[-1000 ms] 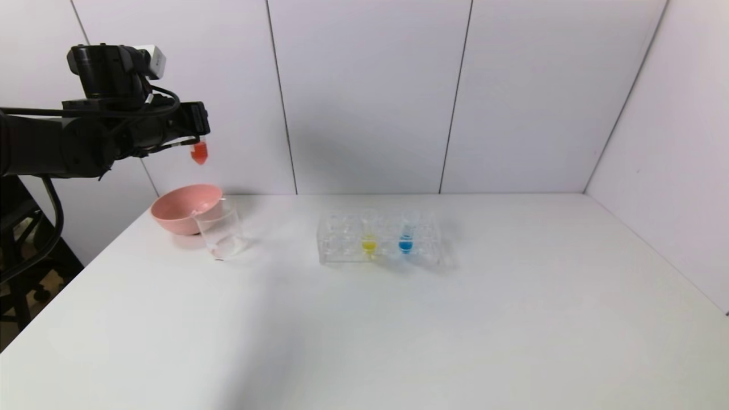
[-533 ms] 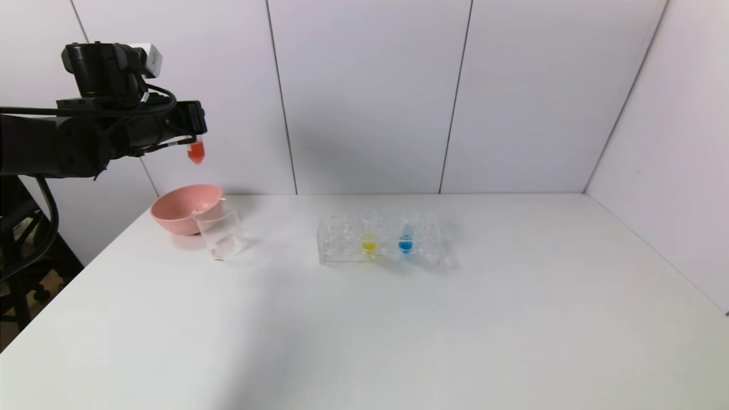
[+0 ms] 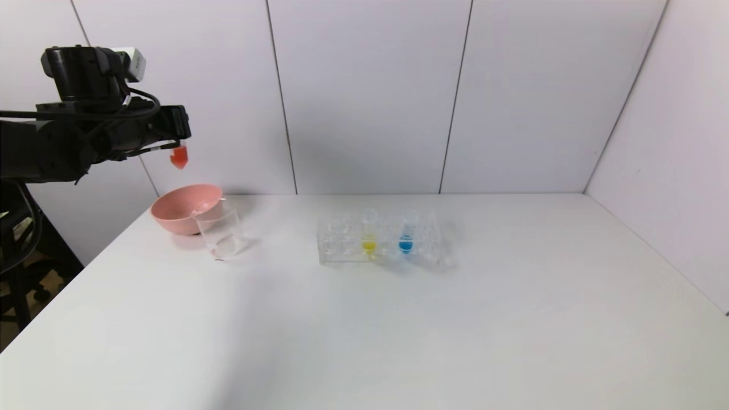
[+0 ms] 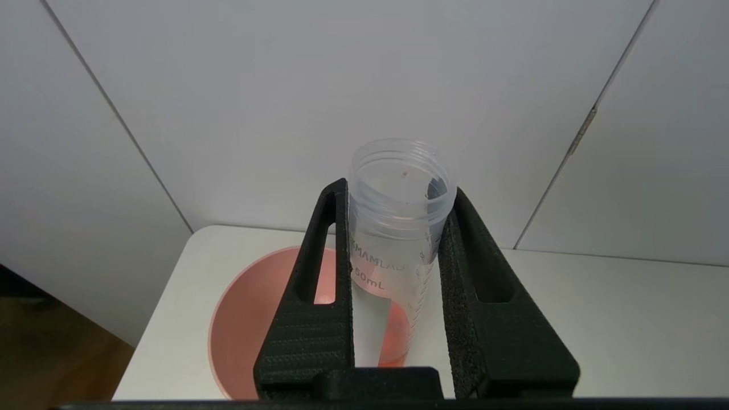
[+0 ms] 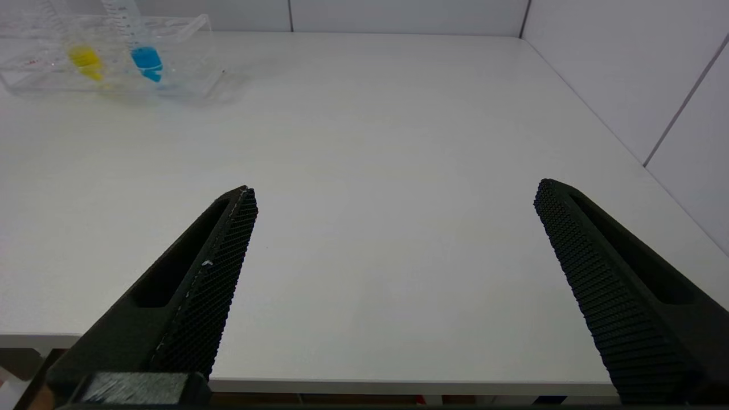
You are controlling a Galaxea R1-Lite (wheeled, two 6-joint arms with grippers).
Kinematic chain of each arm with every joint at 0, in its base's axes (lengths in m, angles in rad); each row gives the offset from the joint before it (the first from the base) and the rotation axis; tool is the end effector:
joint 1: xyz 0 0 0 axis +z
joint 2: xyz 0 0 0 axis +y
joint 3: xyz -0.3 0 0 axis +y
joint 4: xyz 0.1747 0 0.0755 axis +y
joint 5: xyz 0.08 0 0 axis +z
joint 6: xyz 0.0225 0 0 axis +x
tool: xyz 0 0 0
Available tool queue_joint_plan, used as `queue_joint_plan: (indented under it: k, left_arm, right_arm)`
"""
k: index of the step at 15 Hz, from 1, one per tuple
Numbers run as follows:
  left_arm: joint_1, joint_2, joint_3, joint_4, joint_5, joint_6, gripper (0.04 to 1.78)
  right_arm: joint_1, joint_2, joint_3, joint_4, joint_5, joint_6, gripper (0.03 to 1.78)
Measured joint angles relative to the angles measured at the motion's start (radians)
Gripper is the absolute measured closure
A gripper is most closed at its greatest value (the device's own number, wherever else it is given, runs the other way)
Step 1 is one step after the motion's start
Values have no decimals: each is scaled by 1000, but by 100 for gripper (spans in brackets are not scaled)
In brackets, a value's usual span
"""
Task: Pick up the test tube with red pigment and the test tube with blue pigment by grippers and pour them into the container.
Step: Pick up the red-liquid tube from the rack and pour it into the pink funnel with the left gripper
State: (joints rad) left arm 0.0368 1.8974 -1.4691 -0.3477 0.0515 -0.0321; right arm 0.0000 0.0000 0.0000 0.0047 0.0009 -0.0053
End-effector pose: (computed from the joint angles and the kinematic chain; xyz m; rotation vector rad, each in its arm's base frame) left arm 0.3884 0.0155 0.2720 -0.0315 0.0792 0.0895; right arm -0.0228 0.0000 0.0750 -0.0053 0.0047 0.0009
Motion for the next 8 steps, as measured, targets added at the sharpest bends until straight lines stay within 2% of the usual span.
queue_joint_plan:
  k: [8]
  left_arm:
    - [75,-63,153,-8,0,14,136]
  right_arm:
    - [0,0,0,0,0,0,4]
